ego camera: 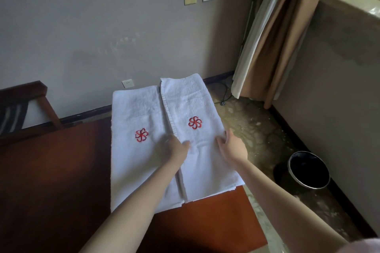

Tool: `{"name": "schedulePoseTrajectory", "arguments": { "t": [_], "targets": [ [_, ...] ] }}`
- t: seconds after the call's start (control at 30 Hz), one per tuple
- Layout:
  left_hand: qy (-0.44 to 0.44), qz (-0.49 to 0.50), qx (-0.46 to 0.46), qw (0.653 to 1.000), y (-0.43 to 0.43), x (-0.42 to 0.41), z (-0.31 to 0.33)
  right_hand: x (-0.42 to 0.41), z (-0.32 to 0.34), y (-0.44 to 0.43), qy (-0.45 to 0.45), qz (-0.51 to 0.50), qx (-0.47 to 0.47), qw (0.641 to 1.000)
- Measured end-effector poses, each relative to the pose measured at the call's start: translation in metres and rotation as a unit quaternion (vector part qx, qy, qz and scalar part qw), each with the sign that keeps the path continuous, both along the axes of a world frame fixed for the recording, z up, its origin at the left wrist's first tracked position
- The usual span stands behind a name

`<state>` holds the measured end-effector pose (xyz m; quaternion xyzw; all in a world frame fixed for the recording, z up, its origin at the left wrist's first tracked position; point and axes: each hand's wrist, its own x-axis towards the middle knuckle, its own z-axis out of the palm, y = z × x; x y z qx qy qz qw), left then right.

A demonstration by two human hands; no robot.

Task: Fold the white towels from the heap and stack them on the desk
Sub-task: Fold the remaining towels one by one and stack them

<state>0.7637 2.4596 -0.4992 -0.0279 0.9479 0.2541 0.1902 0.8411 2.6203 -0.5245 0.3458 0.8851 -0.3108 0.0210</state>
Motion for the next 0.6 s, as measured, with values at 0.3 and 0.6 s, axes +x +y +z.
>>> {"name": "schedulePoseTrajectory", "arguments": {
  "t": [0.3,0.6],
  "targets": [
    [-0.033,-0.018,0.063,0.997,-0.023,0.031,-0.010,0.033,-0.001,-0.019,-0.009,-0.016,0.041,0.999],
    [0.065,-0.206,0.002,0.976,-0.052,0.065,-0.003,0.059,-0.001,-0.028,0.021,0.001,0.106,0.994]
  ]
}}
